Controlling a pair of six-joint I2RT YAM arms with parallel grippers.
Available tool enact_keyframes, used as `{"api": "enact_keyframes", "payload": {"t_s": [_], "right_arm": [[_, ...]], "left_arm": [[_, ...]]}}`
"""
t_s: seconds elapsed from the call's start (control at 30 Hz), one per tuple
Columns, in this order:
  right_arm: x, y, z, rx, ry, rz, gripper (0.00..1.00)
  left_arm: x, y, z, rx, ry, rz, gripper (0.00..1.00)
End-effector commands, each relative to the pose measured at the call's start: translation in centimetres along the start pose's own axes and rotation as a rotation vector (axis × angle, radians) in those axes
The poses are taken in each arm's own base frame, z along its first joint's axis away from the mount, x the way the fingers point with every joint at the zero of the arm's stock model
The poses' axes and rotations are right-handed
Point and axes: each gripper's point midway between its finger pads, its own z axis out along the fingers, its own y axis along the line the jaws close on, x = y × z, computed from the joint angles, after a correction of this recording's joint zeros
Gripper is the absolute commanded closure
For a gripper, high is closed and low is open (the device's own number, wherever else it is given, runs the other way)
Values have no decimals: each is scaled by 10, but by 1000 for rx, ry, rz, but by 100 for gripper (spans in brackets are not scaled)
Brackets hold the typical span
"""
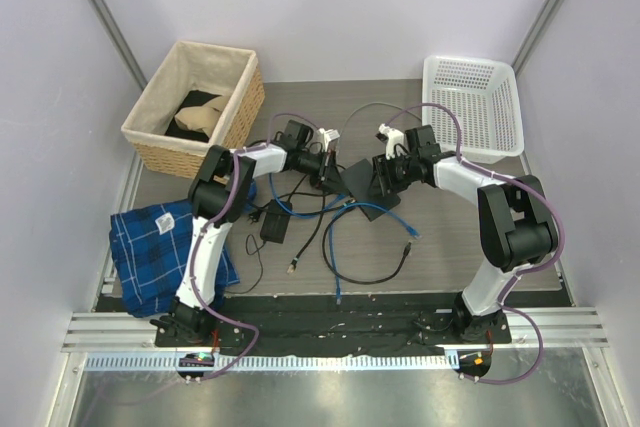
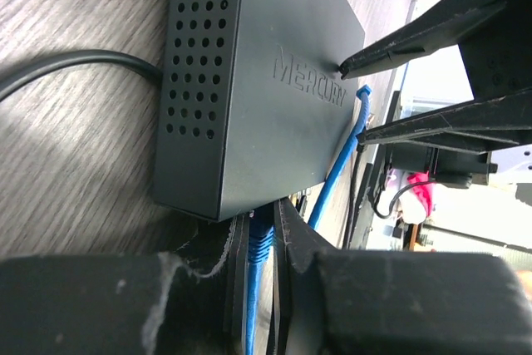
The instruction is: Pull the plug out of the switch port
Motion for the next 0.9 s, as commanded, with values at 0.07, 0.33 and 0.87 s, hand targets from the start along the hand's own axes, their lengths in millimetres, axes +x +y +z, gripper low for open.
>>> {"api": "enact_keyframes", "payload": {"t_s": [0.07,0.33,0.87], "right_arm": [[33,-16,5,81,91,27,53],[39,-17,3,92,94,30,53],[44,-22,3,112,106,15,53]], "left_arm": [[7,27,16,-78,56,41,100],[23,25,10,-57,118,148,100],[-4,19,-21,-100,171,174,100]]}}
